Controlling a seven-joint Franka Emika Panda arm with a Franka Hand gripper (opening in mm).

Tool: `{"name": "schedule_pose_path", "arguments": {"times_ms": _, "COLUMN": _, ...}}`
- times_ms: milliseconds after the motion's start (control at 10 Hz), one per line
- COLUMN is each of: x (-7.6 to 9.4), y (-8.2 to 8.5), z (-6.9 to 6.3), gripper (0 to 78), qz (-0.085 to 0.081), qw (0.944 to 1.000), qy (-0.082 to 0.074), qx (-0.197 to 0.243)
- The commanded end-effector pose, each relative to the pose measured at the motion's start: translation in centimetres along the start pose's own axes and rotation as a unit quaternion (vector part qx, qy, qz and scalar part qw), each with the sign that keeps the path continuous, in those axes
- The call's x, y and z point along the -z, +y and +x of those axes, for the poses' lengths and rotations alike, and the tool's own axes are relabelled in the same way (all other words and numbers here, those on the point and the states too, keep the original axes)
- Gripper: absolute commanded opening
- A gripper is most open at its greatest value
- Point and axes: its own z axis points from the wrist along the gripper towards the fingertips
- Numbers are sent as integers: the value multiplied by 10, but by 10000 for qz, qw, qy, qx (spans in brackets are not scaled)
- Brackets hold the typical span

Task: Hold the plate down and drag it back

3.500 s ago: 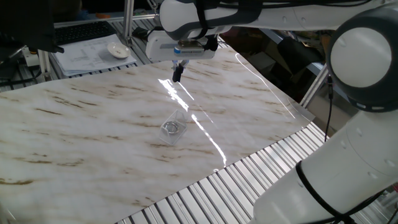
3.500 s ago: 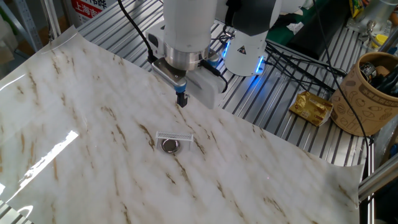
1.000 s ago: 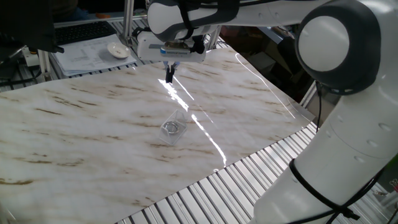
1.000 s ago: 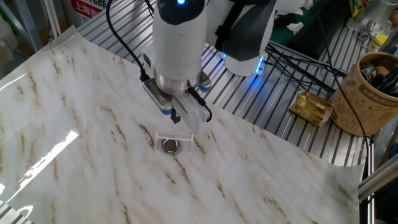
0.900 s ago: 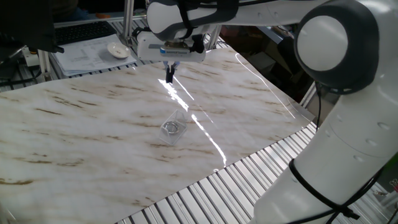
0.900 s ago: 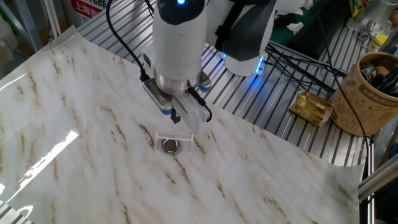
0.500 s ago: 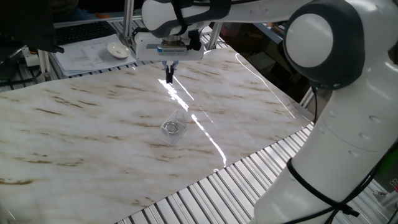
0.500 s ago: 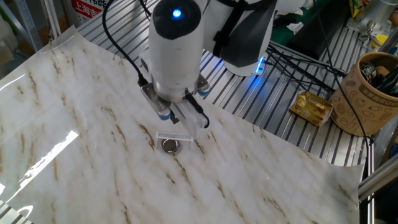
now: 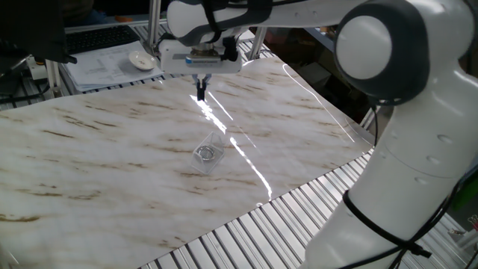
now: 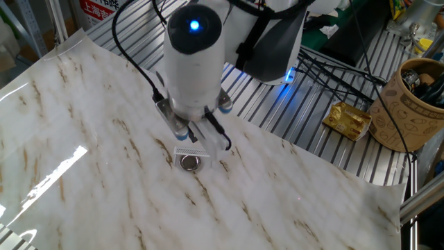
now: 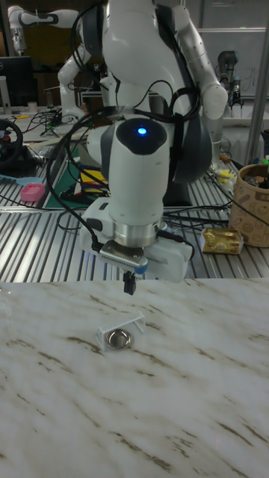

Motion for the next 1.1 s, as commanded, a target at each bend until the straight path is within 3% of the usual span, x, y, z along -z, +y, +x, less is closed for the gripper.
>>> {"name": "schedule_pose_path", "arguments": {"times_ms": 100, "x": -11, "y": 15, "z": -11, "gripper": 0, "qz": 308, "qw": 9994, "qy": -140, "qx": -64}}
{"name": "schedule_pose_path", "arguments": {"times_ms": 200, "x": -11, "y": 15, "z": -12, "gripper": 0, "qz": 309, "qw": 9994, "qy": -140, "qx": -64}}
{"name": "schedule_pose_path", "arguments": {"times_ms": 600, "x": -38, "y": 29, "z": -19, "gripper": 0, "qz": 335, "qw": 9991, "qy": -75, "qx": -234}}
{"name": "schedule_pose_path", "arguments": {"times_ms": 1100, "x": -73, "y": 37, "z": -17, "gripper": 0, "qz": 382, "qw": 9986, "qy": -93, "qx": -360}}
